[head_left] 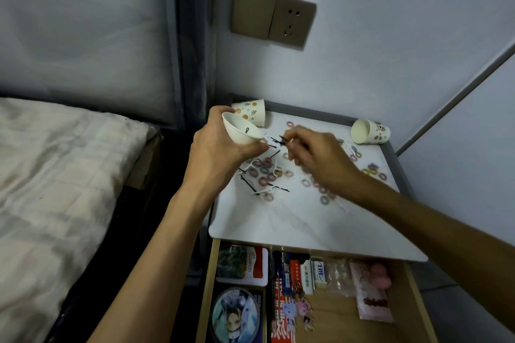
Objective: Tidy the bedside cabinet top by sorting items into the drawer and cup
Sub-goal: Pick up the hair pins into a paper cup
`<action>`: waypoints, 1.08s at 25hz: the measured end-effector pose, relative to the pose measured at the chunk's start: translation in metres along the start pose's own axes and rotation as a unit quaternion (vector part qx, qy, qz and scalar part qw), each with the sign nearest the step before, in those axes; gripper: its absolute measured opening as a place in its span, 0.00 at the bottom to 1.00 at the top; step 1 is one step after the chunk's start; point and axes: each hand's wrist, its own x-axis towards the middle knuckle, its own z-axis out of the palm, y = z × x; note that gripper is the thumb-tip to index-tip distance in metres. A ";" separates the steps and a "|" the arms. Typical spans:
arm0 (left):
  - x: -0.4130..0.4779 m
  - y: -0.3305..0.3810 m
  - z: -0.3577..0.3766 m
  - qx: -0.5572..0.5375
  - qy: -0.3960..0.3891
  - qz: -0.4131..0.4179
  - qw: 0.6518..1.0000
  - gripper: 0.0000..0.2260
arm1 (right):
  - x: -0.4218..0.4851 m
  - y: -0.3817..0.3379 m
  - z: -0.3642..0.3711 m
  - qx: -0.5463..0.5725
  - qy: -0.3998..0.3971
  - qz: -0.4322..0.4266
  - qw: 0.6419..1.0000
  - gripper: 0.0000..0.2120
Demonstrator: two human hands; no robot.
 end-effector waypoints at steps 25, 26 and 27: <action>0.003 0.001 -0.004 -0.004 0.011 0.016 1.000 0.33 | 0.005 0.067 0.070 -0.087 -0.112 0.080 0.987 0.03; 0.003 0.001 -0.004 -0.005 0.010 0.016 1.000 0.33 | 0.004 0.069 0.066 -0.084 -0.122 0.079 0.986 0.03; 0.003 0.001 -0.004 -0.006 0.010 0.016 1.000 0.33 | 0.003 0.071 0.062 -0.087 -0.131 0.075 0.985 0.02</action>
